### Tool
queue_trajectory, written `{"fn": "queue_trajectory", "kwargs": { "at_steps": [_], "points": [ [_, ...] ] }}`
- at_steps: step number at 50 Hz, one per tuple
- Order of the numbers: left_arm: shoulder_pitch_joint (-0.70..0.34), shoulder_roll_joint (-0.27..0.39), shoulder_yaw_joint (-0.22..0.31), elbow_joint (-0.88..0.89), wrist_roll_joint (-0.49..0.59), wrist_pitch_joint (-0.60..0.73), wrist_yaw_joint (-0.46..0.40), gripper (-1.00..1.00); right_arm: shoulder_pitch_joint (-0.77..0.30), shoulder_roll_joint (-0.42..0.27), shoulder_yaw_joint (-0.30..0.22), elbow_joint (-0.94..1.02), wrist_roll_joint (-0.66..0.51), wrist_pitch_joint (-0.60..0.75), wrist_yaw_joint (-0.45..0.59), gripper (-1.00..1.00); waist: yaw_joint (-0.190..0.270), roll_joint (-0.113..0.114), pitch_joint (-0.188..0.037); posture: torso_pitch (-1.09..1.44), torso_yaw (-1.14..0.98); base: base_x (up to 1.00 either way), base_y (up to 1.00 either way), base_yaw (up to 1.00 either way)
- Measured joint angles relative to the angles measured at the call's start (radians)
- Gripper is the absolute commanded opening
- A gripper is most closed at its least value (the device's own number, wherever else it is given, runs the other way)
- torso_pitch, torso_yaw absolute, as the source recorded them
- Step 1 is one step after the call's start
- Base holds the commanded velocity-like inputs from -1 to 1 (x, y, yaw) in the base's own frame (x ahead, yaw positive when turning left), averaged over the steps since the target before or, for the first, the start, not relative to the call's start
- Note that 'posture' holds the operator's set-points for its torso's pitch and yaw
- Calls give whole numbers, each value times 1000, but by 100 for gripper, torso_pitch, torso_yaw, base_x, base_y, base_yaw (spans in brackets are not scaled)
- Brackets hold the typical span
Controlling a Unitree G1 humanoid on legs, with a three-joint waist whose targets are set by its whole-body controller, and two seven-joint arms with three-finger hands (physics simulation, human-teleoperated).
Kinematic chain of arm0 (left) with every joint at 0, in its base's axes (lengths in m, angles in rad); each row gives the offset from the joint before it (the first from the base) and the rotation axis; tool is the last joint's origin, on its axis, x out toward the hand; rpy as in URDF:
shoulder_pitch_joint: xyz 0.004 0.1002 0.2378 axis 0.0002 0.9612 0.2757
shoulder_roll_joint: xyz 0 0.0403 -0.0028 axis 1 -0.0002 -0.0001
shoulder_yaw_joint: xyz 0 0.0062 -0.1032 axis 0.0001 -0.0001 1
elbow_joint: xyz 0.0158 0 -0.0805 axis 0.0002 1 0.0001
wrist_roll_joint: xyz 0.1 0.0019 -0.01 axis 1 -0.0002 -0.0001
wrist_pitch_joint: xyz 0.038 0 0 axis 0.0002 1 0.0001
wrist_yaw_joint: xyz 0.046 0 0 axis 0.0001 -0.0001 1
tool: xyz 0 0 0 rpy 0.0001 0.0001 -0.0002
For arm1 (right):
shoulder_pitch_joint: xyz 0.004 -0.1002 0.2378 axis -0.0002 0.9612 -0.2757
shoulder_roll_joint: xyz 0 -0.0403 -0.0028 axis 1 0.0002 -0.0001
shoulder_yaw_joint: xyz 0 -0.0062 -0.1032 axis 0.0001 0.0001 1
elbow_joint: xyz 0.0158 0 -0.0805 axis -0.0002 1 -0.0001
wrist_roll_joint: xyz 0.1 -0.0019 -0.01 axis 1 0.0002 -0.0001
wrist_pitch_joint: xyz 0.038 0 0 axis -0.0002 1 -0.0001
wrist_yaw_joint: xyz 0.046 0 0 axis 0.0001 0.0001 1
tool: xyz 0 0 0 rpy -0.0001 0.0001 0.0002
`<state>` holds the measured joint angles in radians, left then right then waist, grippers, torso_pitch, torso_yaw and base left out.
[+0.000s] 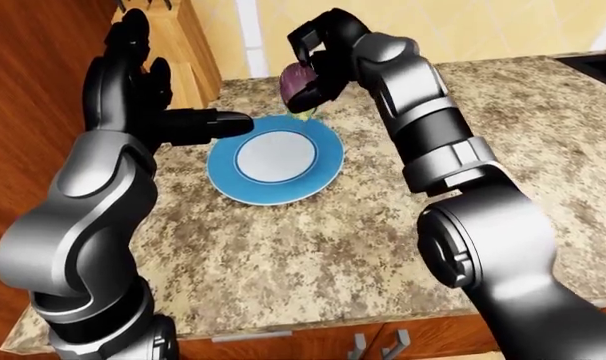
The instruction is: Place the eggplant on the rack of the oven.
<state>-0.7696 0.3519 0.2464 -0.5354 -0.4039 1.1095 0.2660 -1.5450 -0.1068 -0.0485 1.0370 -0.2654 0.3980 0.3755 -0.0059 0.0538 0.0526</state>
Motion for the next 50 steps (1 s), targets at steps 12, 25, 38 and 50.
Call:
{"fn": "queue_trajectory", "kwargs": {
  "at_steps": [12,25,38,50],
  "points": [
    [2,1,-5,4,3,0,0,100,-27,-76,-7,-45,61,96,-67,-100,1,1,1,0,0,0,0,0],
    [3,2,-11,9,21,-5,-5,100,11,-122,-20,-224,78,223,-109,-100,3,-1,1,0,0,0,0,0],
    [2,-13,-17,12,28,-1,-11,100,23,-127,-15,-216,98,232,-130,-100,-12,-11,-36,0,0,-35,0,0],
    [6,-6,4,10,36,7,-6,100,26,-110,-1,-212,110,226,-129,-100,4,19,-46,0,0,-39,0,0]
  ]
}}
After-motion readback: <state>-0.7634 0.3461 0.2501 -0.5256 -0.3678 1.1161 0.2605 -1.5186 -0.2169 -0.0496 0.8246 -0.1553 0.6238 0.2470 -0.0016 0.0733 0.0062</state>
